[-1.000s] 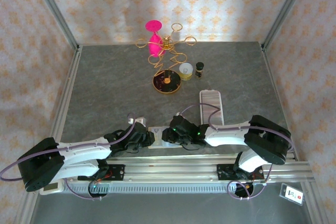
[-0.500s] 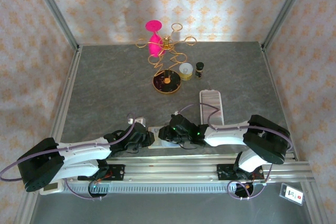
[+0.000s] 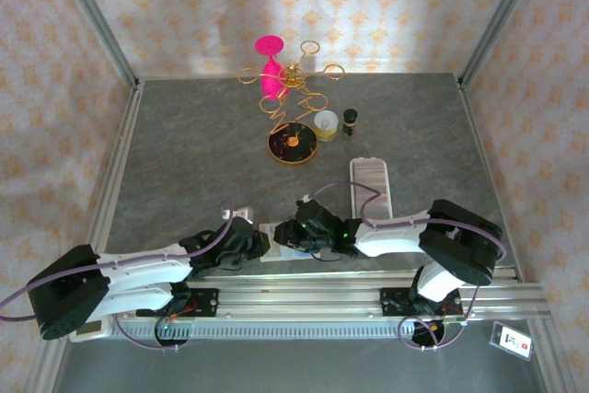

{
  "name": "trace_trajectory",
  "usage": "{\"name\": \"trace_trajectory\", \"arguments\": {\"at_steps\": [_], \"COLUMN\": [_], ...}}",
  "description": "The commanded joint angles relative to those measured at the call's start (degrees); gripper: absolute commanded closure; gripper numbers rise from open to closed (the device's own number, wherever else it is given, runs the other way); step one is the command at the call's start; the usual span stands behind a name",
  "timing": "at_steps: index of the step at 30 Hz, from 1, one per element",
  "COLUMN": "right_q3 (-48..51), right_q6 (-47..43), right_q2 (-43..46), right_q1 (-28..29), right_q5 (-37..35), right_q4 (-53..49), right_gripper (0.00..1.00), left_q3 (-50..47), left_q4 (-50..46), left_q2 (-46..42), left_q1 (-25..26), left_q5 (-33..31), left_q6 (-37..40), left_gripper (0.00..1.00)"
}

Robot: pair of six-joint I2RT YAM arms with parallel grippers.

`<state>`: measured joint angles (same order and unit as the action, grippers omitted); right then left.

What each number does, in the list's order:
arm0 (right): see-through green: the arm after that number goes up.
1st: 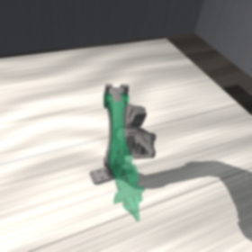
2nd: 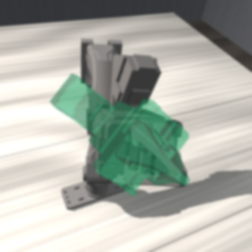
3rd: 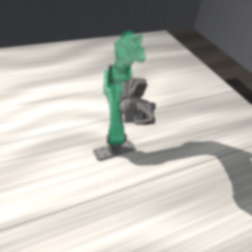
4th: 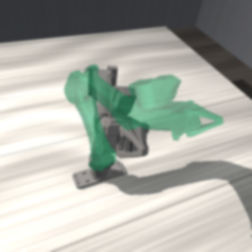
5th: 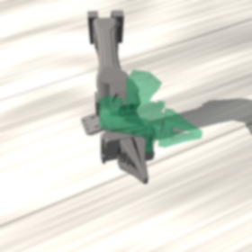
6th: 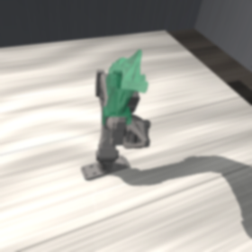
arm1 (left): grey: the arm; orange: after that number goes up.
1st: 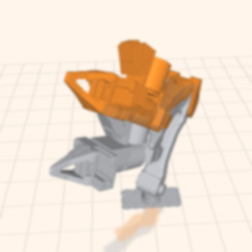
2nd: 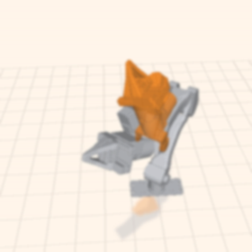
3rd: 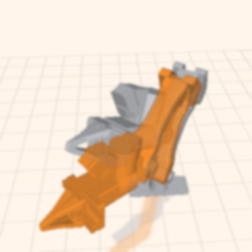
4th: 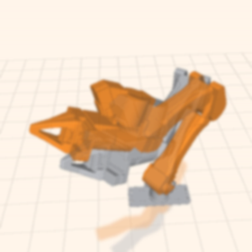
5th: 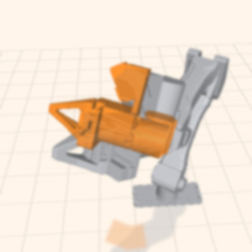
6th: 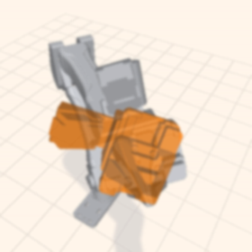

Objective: Put the credit cards into the card holder

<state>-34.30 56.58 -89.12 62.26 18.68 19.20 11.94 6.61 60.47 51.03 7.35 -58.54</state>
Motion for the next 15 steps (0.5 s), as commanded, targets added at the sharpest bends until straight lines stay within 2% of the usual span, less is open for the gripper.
{"name": "trace_trajectory", "arguments": {"at_steps": [1,6,11,15], "right_q3": [-1.1,-1.9,-2.1,-2.6], "right_q6": [0.9,1.3,1.7,1.7], "right_q2": [-1.5,-2.7,-3.3,-3.4], "right_q1": [0.6,1.1,1.1,1.2], "right_q5": [0.7,0.7,0.4,0.0], "right_q4": [3.5,4.3,4.7,4.6], "right_gripper": [0.62,0.62,0.63,0.63], "left_q3": [-1.4,-1.5,-1.9,-1.2], "left_q4": [-1.2,-2.4,-4.0,-8.6], "left_q2": [-0.7,-3.1,-6.1,-7.3], "left_q1": [0.5,0.5,0.5,0.5], "left_q5": [0.5,-0.9,-2.6,-5.3], "left_q6": [-0.7,-1.0,-1.2,-0.9], "left_gripper": [0.8,0.79,0.7,0.72]}}
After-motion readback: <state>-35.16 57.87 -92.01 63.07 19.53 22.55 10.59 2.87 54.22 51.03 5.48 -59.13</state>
